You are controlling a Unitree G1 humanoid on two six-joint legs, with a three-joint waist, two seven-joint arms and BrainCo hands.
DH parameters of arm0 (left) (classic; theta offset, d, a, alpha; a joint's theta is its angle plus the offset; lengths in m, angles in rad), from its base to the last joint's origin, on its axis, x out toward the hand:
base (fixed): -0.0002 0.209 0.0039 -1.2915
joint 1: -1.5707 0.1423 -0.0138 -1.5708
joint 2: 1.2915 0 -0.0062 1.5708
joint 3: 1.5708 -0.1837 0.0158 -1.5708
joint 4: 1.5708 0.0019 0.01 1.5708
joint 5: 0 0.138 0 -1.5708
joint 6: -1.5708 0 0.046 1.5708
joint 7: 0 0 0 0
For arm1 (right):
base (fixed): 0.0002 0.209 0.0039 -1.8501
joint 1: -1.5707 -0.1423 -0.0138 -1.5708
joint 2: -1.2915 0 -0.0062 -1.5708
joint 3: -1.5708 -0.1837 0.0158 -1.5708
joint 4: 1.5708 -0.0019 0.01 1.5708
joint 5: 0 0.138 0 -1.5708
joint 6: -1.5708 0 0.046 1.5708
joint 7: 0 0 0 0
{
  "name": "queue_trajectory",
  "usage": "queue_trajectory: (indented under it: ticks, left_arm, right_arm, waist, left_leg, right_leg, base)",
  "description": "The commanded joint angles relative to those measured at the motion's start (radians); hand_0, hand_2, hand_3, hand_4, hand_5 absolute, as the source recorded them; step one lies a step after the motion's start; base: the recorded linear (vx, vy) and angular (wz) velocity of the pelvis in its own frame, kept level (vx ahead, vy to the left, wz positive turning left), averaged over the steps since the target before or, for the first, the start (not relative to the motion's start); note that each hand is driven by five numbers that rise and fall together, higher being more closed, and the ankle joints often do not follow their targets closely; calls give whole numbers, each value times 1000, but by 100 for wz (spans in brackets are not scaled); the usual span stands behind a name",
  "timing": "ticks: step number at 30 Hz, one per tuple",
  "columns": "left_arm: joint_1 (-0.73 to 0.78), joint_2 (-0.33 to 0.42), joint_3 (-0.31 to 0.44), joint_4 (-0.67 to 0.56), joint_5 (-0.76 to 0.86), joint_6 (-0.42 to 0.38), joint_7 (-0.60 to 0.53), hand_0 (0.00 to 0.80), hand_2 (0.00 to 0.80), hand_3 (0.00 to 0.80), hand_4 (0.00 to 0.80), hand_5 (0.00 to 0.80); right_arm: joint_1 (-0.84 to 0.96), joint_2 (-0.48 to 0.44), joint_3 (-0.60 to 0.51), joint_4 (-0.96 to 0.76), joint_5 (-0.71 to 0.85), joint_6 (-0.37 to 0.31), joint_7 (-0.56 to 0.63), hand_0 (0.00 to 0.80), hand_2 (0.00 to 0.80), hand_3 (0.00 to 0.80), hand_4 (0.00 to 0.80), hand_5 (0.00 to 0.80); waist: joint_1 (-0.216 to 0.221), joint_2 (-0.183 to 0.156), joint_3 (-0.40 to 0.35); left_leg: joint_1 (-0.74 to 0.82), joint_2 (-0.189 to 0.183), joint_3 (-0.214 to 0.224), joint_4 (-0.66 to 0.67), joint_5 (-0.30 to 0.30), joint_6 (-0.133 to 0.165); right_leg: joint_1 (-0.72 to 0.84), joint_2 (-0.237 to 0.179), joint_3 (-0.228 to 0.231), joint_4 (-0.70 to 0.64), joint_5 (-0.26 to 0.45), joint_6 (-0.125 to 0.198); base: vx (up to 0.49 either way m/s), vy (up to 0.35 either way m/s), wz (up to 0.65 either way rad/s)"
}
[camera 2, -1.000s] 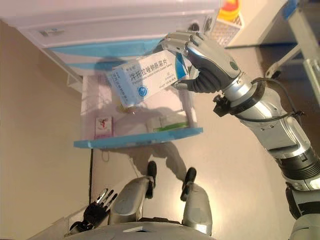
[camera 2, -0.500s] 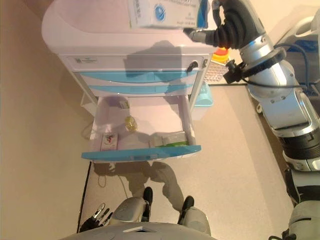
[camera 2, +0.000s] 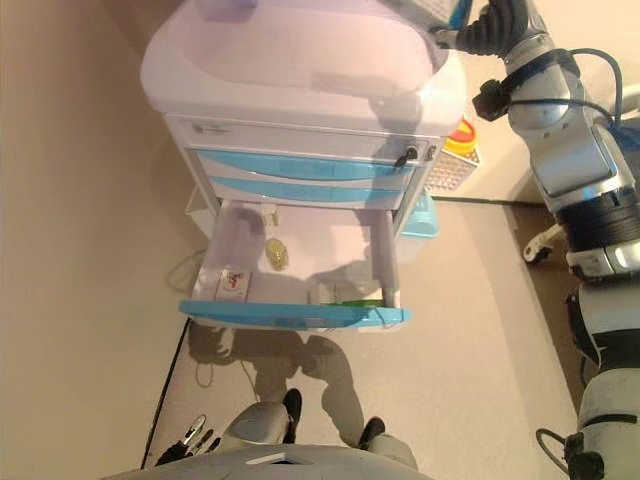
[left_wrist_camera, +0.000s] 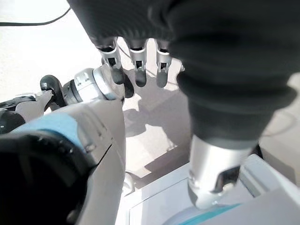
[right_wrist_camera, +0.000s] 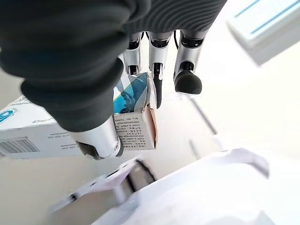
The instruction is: Open the drawer and pick up the medicine
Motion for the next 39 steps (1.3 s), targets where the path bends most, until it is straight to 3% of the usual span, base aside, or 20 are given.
queue_trajectory:
  ticks: [1, 8, 15, 27, 39]
  left_arm:
    - [0, 35, -38, 28, 3, 0, 29, 0, 0, 0, 0, 0]
    - [-7, 43, -55, 28, -23, 1, 66, 0, 0, 0, 0, 0]
    - [-3, 43, -77, 16, -26, 16, 82, 0, 0, 0, 0, 0]
    - [18, 55, -105, 6, -29, 26, 61, 0, 0, 0, 0, 0]
    - [34, 56, -95, -14, -31, 41, 43, 0, 0, 0, 0, 0]
  right_arm:
    - [-168, -52, 74, 90, 26, -22, -83, 800, 800, 800, 800, 800]
    - [-287, -123, 180, 361, 68, -12, -199, 800, 800, 800, 800, 800]
    - [-312, -166, 233, 526, 69, -39, -165, 800, 800, 800, 800, 800]
    - [-399, -150, 315, 589, 45, -128, -102, 800, 800, 800, 800, 800]
    - [-441, -121, 374, 490, 12, -163, -93, 800, 800, 800, 800, 800]
  waist:
    - [41, 11, -30]
    - [64, 10, -36]
    - [81, 17, -43]
    - [116, 27, -6]
    - [141, 33, 38]
  left_leg:
    - [65, -44, -55, -96, -70, 1]
    - [59, -58, -86, -92, -68, 3]
    - [57, -74, -110, -91, -65, 8]
    - [41, -91, -147, -51, -80, 16]
    - [20, -104, -178, -14, -86, 15]
  right_leg:
    - [35, -22, -25, 151, -37, 51]
    - [54, -28, -42, 138, -29, 47]
    - [58, -39, -55, 138, -19, 44]
    - [47, -58, -70, 179, -57, 30]
    - [45, -74, -87, 216, -94, 19]
  base:
    - [27, 14, 10]
    - [28, 3, 12]
    - [33, 28, 14]
    - [44, 45, 7]
    - [26, 56, 11]
